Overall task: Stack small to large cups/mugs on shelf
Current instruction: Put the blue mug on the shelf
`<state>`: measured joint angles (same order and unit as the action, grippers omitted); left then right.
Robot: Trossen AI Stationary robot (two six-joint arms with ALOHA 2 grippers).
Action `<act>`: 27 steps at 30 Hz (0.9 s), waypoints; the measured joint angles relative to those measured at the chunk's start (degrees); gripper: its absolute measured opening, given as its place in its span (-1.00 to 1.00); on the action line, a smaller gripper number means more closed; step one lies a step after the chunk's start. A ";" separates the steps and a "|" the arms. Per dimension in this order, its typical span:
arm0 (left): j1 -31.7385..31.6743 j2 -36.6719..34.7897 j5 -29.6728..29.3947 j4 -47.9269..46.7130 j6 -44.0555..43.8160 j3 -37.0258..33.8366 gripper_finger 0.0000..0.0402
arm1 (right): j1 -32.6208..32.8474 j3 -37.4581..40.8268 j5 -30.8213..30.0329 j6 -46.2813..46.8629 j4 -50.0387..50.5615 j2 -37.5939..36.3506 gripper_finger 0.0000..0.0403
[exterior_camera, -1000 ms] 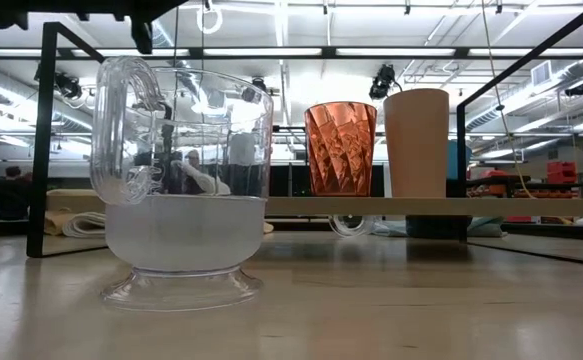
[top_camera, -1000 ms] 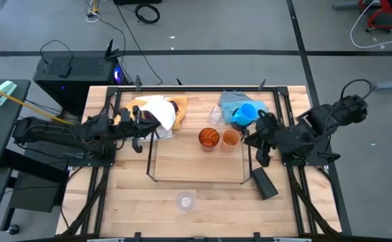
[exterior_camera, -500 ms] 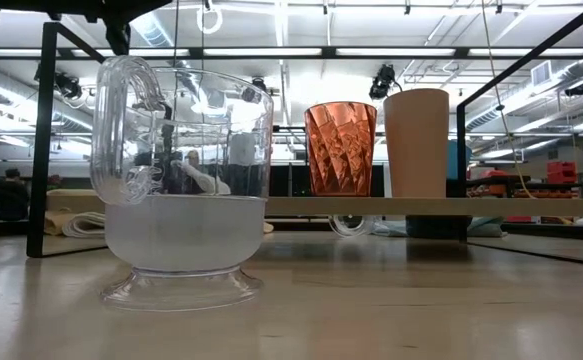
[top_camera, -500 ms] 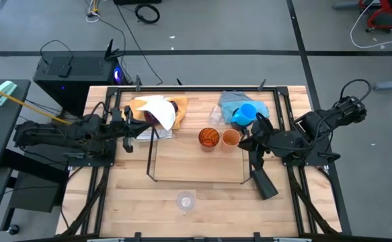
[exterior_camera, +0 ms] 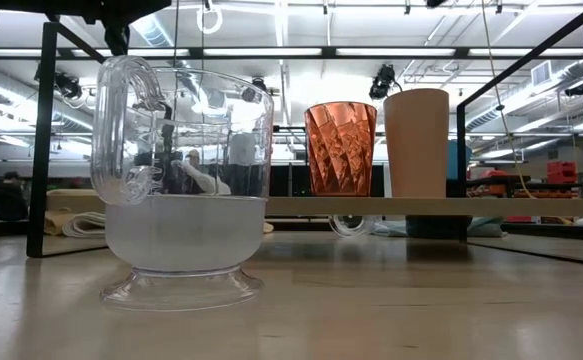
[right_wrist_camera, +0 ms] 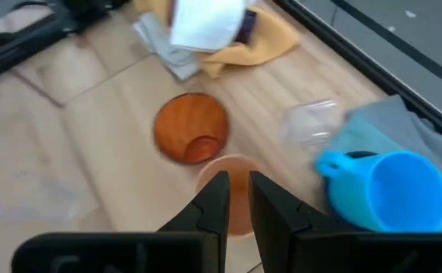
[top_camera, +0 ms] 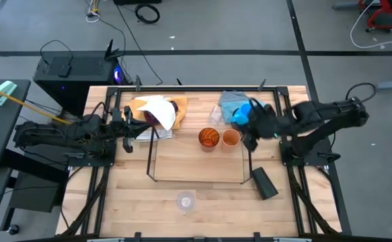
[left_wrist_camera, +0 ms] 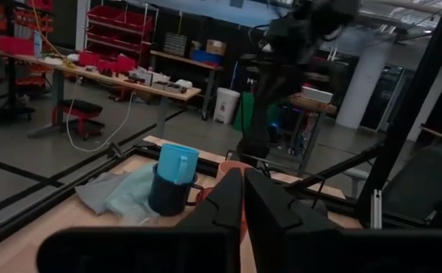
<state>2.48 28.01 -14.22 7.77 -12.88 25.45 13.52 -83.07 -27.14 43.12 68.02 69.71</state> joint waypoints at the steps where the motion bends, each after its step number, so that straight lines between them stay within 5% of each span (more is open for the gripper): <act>1: 0.00 0.00 0.00 0.00 0.02 0.00 -0.92 | -2.37 0.00 1.25 -1.39 -0.26 0.00 -0.72; 12: 0.00 0.02 -0.02 0.15 0.00 0.00 -0.88 | -27.09 0.02 23.38 -16.63 -4.60 2.89 -0.54; 21: 0.00 0.02 -0.04 0.52 -0.04 0.02 -0.94 | -36.86 0.02 26.34 -21.90 -2.34 9.99 -0.16; 27: 0.01 0.02 -0.06 0.52 -1.07 0.02 -0.92 | -40.30 0.02 24.59 -19.04 2.96 15.58 -0.09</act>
<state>2.49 28.03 -14.28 8.29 -13.95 25.47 -26.78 -83.05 -2.55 24.08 70.99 85.29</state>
